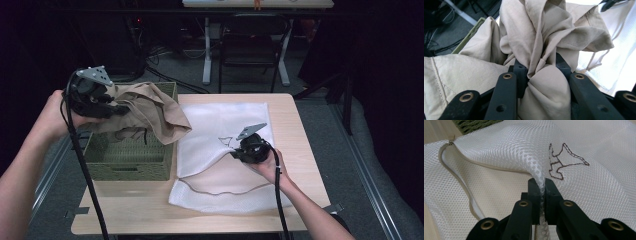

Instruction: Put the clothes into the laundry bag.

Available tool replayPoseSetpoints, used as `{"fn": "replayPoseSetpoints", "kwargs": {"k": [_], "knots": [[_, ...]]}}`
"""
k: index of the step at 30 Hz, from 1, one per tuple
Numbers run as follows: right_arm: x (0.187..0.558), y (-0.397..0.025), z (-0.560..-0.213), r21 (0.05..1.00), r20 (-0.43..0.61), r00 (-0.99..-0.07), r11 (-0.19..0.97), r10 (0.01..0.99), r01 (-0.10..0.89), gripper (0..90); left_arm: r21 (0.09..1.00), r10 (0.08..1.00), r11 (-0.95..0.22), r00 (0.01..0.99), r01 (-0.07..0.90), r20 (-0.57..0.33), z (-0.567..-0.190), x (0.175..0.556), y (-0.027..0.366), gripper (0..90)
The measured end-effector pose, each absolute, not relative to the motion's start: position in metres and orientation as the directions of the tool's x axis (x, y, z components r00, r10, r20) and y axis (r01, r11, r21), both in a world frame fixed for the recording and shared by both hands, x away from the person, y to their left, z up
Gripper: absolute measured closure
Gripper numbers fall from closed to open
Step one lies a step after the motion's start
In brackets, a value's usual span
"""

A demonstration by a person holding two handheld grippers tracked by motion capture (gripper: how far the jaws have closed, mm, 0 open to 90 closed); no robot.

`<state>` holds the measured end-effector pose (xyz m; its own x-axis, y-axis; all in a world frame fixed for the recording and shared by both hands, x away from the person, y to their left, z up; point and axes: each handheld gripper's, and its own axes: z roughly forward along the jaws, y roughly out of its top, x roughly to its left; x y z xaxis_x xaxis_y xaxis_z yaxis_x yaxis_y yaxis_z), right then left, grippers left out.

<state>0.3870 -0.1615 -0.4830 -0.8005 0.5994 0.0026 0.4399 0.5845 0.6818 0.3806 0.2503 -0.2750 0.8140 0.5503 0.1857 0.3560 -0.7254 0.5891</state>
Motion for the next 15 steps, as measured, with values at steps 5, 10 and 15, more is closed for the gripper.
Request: {"fn": "replayPoseSetpoints", "kwargs": {"k": [5,10,15], "knots": [[0.387,-0.162,-0.483,0.681,0.002,-0.803,0.587,0.597,0.438,85.6,0.593,0.522,-0.735,0.832,0.329,0.187,-0.273,0.377,0.239,70.6],[0.387,-0.161,-0.483,0.678,0.003,-0.803,0.589,0.597,0.441,85.6,0.595,0.501,-0.743,0.845,0.307,0.19,-0.272,0.374,0.231,70.6],[0.388,-0.162,-0.483,0.681,0.008,-0.8,0.583,0.599,0.443,85.6,0.597,0.47,-0.752,0.862,0.279,0.19,-0.269,0.37,0.221,70.6]]}}
